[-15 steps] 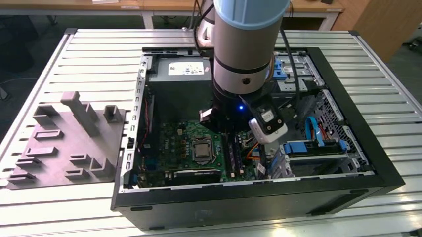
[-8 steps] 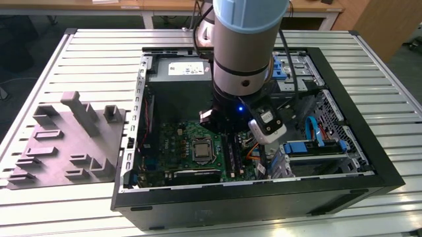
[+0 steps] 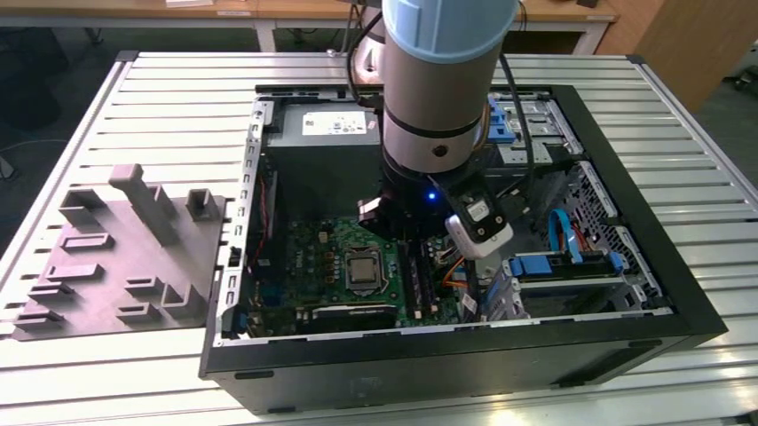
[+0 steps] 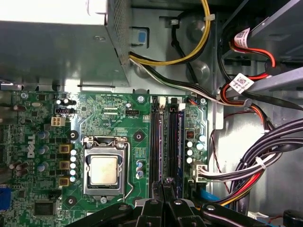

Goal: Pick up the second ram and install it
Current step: 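Insert the second ram into the second slot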

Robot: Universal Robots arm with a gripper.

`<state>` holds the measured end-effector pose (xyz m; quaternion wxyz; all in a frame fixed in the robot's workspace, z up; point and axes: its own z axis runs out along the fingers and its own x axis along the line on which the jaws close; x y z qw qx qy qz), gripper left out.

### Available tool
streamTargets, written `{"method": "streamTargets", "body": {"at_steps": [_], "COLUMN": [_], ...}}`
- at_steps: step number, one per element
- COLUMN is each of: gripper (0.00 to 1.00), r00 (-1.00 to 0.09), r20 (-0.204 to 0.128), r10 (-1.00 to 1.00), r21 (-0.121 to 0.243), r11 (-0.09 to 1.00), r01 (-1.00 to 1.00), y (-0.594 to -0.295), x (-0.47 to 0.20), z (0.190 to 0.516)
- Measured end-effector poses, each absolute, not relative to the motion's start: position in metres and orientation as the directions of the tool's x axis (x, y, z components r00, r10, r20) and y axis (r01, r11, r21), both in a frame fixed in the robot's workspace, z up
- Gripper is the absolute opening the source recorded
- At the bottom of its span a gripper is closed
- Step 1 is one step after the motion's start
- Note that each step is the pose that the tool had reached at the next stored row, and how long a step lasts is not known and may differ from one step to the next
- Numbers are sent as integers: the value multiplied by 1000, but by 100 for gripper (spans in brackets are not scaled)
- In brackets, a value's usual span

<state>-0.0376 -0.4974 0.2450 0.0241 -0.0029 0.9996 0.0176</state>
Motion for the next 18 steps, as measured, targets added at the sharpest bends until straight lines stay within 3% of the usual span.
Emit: {"method": "streamTargets", "body": {"at_steps": [18], "gripper": [11], "r00": [-999], "r20": [-48], "r10": [-7], "r21": [36], "r11": [999], "r01": [-8], "y": [-493], "x": [-35], "z": [235]}}
